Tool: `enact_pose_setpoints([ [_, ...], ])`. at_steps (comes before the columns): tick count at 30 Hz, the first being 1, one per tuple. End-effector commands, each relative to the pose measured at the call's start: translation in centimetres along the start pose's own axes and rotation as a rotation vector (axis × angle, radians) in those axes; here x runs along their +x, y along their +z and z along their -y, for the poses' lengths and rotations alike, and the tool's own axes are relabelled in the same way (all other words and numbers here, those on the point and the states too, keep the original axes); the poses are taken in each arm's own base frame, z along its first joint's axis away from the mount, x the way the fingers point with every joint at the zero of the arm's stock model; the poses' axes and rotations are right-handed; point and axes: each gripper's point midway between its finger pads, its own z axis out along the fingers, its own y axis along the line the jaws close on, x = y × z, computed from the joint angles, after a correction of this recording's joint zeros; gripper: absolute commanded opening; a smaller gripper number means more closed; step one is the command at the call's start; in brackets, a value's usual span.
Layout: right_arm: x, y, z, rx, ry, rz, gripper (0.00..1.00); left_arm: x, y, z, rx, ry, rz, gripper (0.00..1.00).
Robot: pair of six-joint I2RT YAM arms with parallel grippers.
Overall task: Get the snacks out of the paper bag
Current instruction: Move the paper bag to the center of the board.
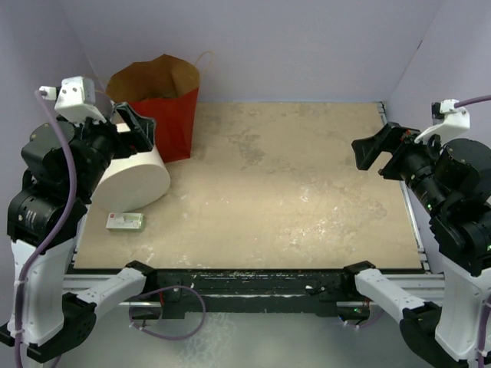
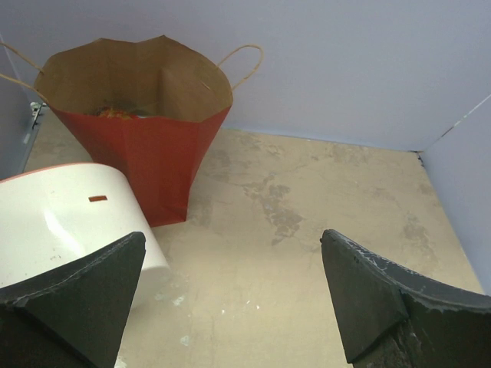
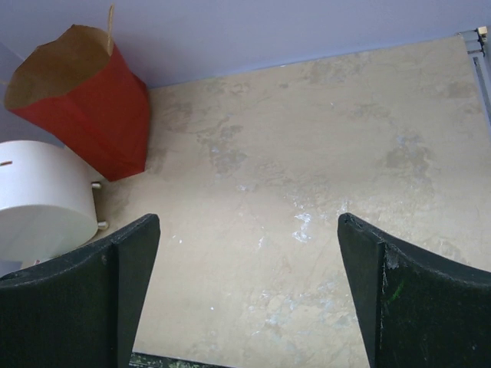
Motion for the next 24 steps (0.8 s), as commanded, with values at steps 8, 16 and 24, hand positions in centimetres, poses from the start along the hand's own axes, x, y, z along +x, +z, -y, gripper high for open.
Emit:
enact_pose_setpoints([
  [8,-1.0,2.3,1.0,0.101,0.064,0.013,0.99,-0.9,4.9,0.4,-0.046,0.011,-0.002,0.99],
  [16,-1.0,3.7,0.9,0.111,0.062,0.006,0.99,-0.1,7.3,0.2,-0.104,-0.014,-0.050,0.99],
  [24,-0.1,3.8,0.7,0.083,0.073,0.001,0.99,-0.9,10.3,-0.2,-0.169,-0.115,-0.078,0.99],
])
